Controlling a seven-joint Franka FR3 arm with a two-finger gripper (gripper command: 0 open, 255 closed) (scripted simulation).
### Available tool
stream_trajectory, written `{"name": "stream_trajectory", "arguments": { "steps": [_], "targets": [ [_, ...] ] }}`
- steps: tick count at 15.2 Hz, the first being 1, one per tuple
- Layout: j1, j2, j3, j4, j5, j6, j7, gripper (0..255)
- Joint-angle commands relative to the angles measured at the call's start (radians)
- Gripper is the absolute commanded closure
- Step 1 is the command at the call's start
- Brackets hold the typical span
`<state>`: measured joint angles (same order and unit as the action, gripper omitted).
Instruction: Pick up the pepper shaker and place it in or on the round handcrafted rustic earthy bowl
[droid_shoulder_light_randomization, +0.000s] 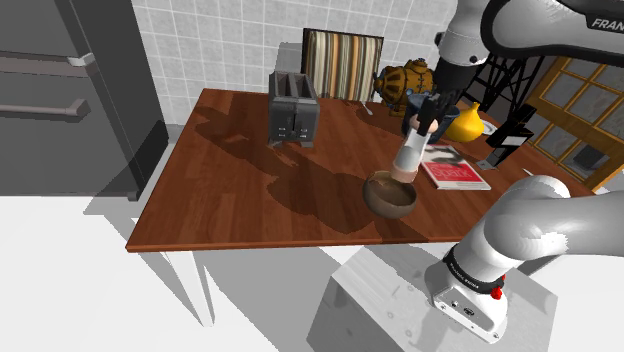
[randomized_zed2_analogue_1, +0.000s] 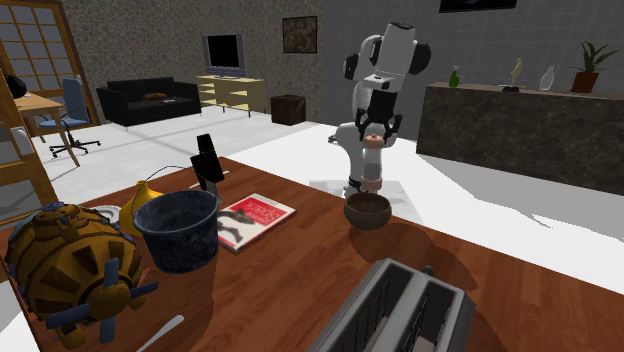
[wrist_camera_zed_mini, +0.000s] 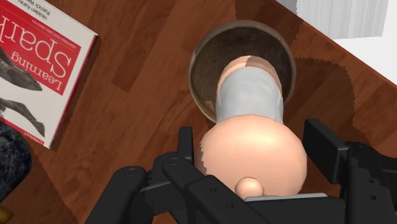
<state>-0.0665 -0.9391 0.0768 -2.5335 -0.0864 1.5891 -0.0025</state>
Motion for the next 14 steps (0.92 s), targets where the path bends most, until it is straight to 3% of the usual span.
{"name": "stream_trajectory", "arguments": {
  "steps": [1,10,14],
  "targets": [
    [0.001,-0.007,0.001,-0.031,0.001,0.024,0.004,255],
    [0.006,-0.025,0.004,-0.157,0.003,0.131,0.017,255],
    [0.006,-0.025,0.004,-0.157,0.003,0.131,0.017,255]
  ]
}}
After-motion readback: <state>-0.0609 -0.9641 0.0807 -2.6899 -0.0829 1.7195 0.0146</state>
